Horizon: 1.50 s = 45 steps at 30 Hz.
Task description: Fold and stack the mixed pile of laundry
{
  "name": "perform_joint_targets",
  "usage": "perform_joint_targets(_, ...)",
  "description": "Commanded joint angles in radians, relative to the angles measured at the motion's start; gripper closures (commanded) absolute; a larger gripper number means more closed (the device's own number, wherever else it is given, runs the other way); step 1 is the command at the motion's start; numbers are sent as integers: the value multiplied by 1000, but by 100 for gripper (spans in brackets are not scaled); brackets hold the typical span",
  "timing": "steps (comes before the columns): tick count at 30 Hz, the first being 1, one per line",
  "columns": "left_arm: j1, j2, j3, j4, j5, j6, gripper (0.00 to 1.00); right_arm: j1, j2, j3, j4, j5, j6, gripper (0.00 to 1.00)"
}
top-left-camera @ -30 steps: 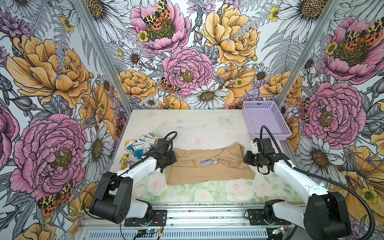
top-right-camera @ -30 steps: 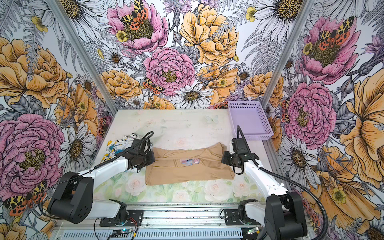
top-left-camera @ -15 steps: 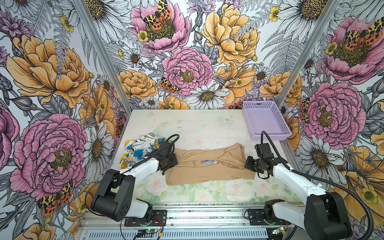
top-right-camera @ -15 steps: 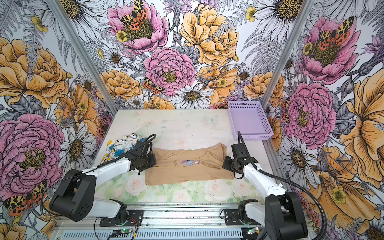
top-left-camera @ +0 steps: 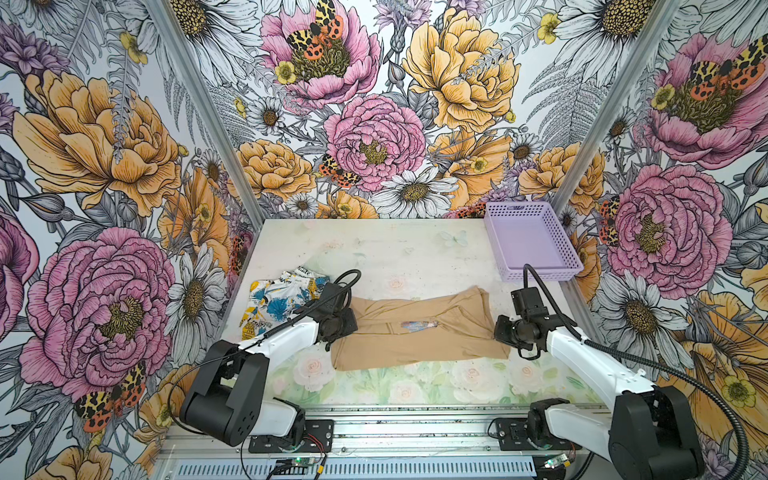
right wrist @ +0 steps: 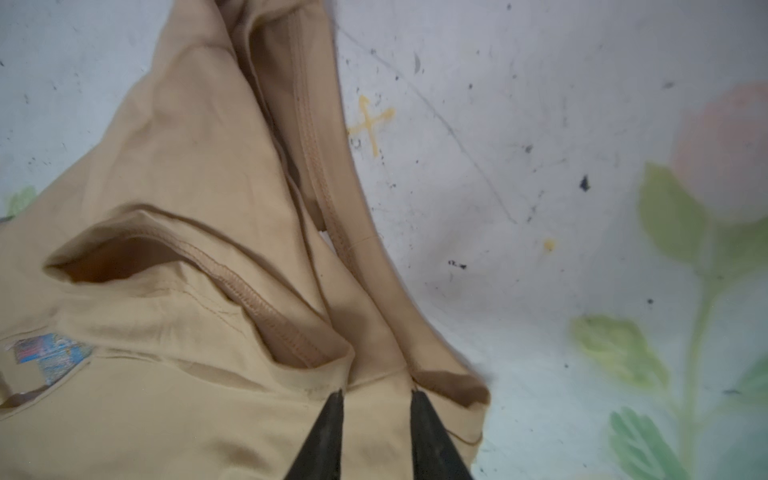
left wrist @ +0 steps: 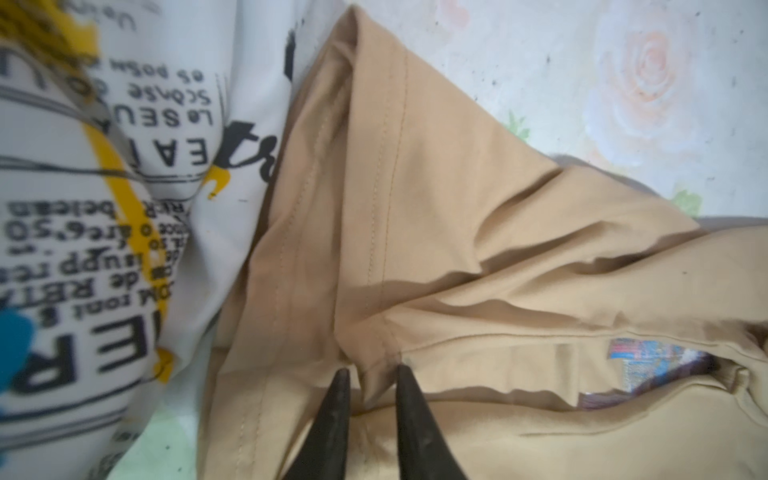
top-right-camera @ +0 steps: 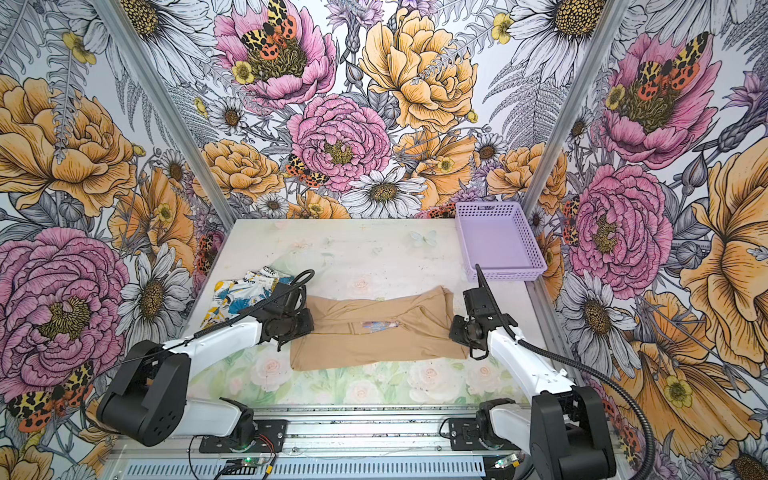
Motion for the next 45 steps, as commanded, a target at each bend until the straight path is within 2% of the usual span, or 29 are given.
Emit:
perform_joint_targets(1,-10,-64,7,-21,-40,-16,63,48,-2,99,28,49,-43,65)
perform_joint_targets(8,-12,-88,39,-23,-64,-36,55,106,270,259,178,-139,-62,58)
perform_joint_targets(14,-15,-57,54,-14,-64,-34,52,126,460,366,198,-214,-97,56)
perform_joint_targets(22,-15,-13,54,20,-45,-33,52,132,573,411,197,-234,-124,57)
perform_joint_targets(29,-12,-12,53,23,-41,-29,52,146,535,357,140,-288,-124,64)
perform_joint_targets(36,-9,-17,43,23,-39,-27,52,255,328,224,-13,-349,-45,67)
perform_joint_targets(41,-11,7,57,27,-38,-24,52,267,229,237,-80,-269,-29,65)
perform_joint_targets(45,-21,27,79,29,-34,-20,52,269,279,283,-77,-185,-48,63)
